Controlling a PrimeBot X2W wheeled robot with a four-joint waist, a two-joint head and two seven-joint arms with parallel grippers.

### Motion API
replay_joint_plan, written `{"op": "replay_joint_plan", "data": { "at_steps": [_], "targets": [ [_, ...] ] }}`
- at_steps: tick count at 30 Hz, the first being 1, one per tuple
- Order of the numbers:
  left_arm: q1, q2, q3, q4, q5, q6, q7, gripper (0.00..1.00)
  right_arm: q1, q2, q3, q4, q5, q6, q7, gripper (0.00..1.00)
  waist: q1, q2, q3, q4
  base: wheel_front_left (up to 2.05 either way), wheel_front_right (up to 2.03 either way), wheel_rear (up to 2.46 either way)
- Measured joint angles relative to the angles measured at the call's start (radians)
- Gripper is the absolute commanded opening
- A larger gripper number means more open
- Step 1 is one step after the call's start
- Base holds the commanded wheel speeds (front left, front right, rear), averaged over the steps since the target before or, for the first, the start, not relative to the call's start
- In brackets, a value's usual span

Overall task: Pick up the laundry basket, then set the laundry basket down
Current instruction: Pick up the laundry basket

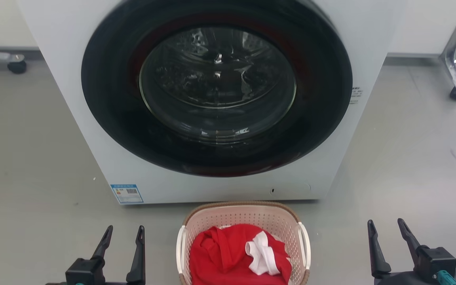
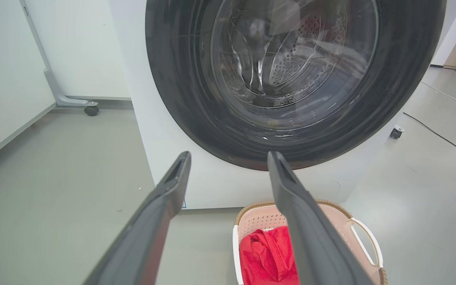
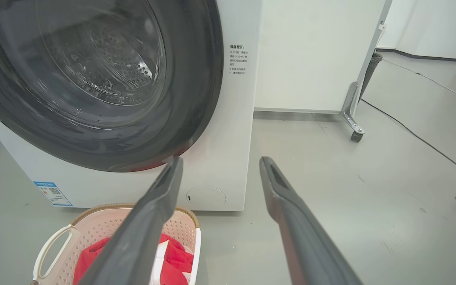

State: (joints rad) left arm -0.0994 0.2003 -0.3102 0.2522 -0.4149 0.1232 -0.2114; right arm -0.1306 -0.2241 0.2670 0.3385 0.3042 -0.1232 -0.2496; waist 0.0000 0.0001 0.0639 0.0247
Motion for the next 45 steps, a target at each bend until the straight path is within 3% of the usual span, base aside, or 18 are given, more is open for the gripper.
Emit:
{"op": "replay_joint_plan", "data": {
  "at_steps": [30,45],
  "targets": [
    [-0.200,-0.026,0.014,-0.031,-0.006,-0.002,0.018,1.00,-0.204,0.029,-0.020,-0.010,-0.041,0.000,-0.003,1.00,0.0002,0.0001,0.406,-0.008,0.00,0.00,0.00],
    [-0.328,-0.046,0.006,0.035,-0.011,-0.038,0.029,1.00,-0.300,0.053,-0.028,0.023,-0.054,0.000,-0.004,1.00,0.0002,0.0002,0.620,-0.015,0.00,0.00,0.00]
  ]
}}
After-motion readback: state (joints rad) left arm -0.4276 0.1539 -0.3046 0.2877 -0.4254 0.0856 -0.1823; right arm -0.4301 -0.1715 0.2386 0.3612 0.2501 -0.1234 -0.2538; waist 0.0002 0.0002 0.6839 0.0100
